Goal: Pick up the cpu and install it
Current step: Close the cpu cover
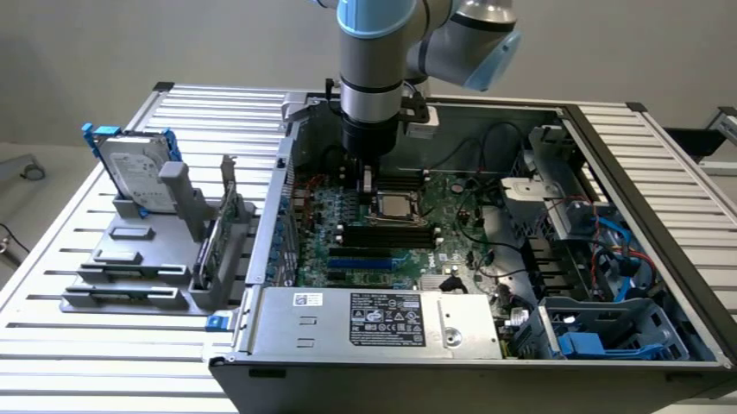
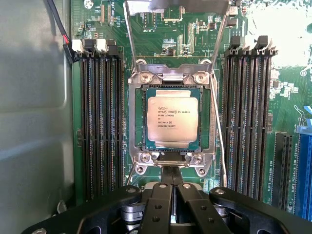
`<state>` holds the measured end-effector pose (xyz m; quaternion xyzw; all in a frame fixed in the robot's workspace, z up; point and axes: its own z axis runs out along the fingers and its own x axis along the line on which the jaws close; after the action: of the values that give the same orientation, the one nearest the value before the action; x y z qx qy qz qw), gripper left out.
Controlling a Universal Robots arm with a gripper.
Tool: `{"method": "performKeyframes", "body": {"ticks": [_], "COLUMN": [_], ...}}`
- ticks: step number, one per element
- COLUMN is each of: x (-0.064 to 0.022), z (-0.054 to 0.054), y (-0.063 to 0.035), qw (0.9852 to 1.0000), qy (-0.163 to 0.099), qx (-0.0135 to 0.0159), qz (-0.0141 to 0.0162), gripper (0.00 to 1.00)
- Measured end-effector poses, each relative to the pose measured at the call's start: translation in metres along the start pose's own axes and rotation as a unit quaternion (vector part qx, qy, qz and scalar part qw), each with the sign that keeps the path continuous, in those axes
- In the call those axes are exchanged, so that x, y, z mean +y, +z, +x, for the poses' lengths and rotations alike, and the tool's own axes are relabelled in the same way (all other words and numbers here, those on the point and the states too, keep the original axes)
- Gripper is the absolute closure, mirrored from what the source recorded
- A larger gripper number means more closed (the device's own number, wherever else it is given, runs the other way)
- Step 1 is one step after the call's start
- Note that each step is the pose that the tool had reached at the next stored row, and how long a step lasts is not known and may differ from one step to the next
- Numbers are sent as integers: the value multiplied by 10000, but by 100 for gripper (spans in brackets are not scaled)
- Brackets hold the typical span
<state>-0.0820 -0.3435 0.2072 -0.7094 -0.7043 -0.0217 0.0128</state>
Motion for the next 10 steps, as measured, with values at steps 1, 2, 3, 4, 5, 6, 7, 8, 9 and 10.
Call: {"method": "performKeyframes", "body": {"ticks": [1, 2, 3, 4, 5, 6, 7, 8, 9, 10], "x": [0, 0, 0, 0, 0, 0, 5, 19, 36, 66], "z": [0, 0, 0, 0, 0, 0, 1, 3, 5, 7], "y": [0, 0, 0, 0, -1, -8, -30, -61, -98, -132], "qw": [10000, 10000, 10000, 10000, 10000, 10000, 10000, 10000, 10000, 10000], "qy": [0, 0, 0, 0, 0, 0, 0, 1, 1, 2], "qx": [0, 0, 0, 0, 3, 5, 9, 10, 10, 10], "qz": [0, 0, 0, 0, 0, 1, 6, 15, 22, 26], "gripper": [89, 89, 89, 89, 89, 89, 89, 89, 89, 89]}}
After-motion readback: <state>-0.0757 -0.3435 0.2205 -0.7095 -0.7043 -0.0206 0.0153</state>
